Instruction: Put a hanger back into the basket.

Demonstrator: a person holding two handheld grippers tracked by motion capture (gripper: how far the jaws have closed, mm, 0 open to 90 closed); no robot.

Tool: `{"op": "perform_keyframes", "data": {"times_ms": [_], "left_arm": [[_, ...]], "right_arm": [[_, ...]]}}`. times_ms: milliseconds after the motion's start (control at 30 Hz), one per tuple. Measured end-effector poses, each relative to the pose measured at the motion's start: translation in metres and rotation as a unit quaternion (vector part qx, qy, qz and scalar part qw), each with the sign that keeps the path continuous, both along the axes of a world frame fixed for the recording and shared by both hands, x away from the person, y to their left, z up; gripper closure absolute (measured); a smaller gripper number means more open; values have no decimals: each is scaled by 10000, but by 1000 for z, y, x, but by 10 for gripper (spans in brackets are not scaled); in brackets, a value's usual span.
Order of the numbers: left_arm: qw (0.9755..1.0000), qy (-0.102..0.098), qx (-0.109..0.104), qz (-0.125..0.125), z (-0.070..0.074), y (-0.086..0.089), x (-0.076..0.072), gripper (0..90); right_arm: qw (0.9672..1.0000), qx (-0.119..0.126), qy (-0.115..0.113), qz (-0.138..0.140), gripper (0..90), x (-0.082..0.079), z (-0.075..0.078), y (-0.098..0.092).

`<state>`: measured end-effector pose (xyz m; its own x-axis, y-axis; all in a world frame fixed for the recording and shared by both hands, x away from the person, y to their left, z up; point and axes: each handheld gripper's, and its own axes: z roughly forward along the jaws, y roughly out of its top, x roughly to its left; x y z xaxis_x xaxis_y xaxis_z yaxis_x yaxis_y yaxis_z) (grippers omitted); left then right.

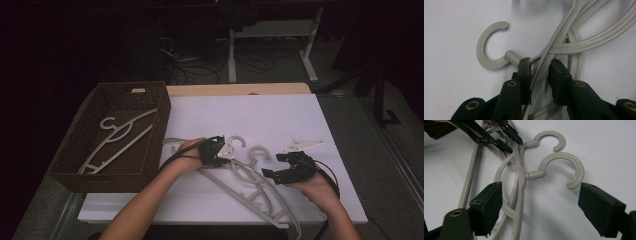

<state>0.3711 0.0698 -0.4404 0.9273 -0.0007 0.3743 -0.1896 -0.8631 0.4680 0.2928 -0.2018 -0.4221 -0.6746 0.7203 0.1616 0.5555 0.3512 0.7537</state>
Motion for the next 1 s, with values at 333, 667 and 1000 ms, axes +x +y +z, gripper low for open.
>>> {"op": "perform_keyframes", "data": {"times_ms": [333,667,1000], "left_arm": [[9993,-263,-130,-232,18,8,-5,751],[9975,-204,-622,-260,42,18,-11,825],[9983,-91,-574,84,48,24,-10,829]], "right_arm": [[9996,211,-150,-74,181,-1,9,-7],[9967,591,-528,-164,136,-4,36,-26],[9963,557,-631,-180,132,-5,42,-29]]}}
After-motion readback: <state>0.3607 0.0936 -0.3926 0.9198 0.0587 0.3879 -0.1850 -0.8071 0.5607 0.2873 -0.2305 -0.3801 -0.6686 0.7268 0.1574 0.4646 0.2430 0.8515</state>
